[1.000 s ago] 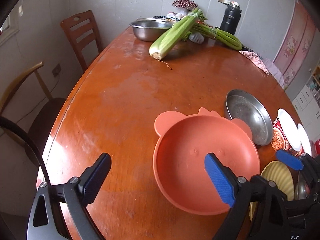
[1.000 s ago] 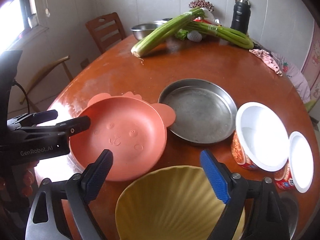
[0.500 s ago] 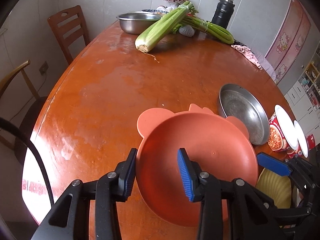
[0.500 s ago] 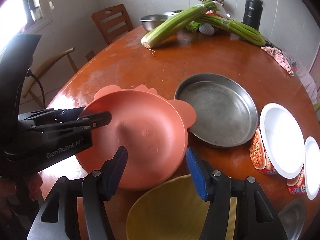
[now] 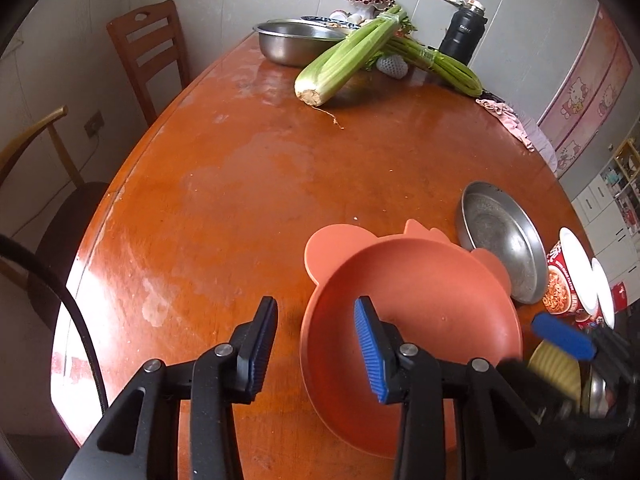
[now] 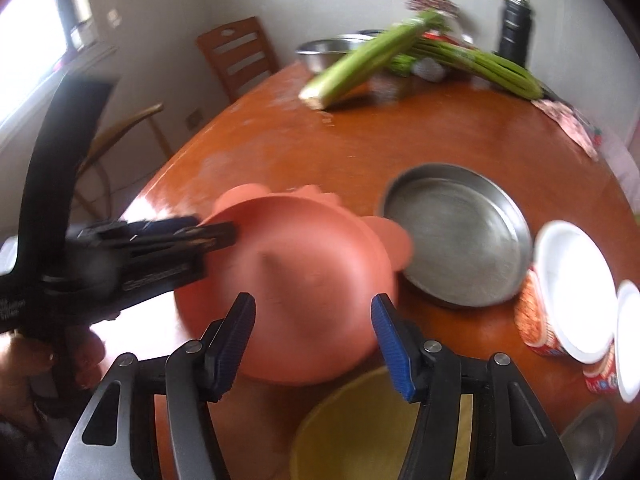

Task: Organize plates and bowls
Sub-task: 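Lift the orange plate with the left gripper and carry it away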

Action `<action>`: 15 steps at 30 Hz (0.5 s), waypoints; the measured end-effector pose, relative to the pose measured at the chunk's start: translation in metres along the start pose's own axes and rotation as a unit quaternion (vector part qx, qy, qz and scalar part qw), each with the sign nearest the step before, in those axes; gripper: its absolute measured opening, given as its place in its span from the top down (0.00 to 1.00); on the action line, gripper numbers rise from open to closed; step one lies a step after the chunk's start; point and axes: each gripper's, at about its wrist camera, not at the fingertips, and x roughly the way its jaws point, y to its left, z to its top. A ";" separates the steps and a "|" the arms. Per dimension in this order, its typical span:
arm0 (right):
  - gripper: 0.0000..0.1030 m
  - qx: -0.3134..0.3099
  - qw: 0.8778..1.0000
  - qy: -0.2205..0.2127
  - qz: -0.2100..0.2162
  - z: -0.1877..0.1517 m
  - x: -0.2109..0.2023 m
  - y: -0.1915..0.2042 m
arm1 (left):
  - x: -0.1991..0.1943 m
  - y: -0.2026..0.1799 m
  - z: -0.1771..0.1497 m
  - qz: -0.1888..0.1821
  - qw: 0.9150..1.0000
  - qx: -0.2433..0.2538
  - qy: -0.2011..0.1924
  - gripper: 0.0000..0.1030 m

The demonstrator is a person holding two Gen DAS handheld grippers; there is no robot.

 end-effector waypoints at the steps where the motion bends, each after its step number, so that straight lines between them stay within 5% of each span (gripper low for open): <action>1: 0.39 0.003 1.000 0.001 -0.004 0.000 0.000 -0.004 | 0.001 0.001 0.000 -0.001 1.000 -0.001 0.000 0.61; 15: 0.38 -0.006 0.999 0.040 0.009 -0.001 0.021 0.007 | 0.013 0.002 0.007 -0.011 1.000 0.002 0.013 0.61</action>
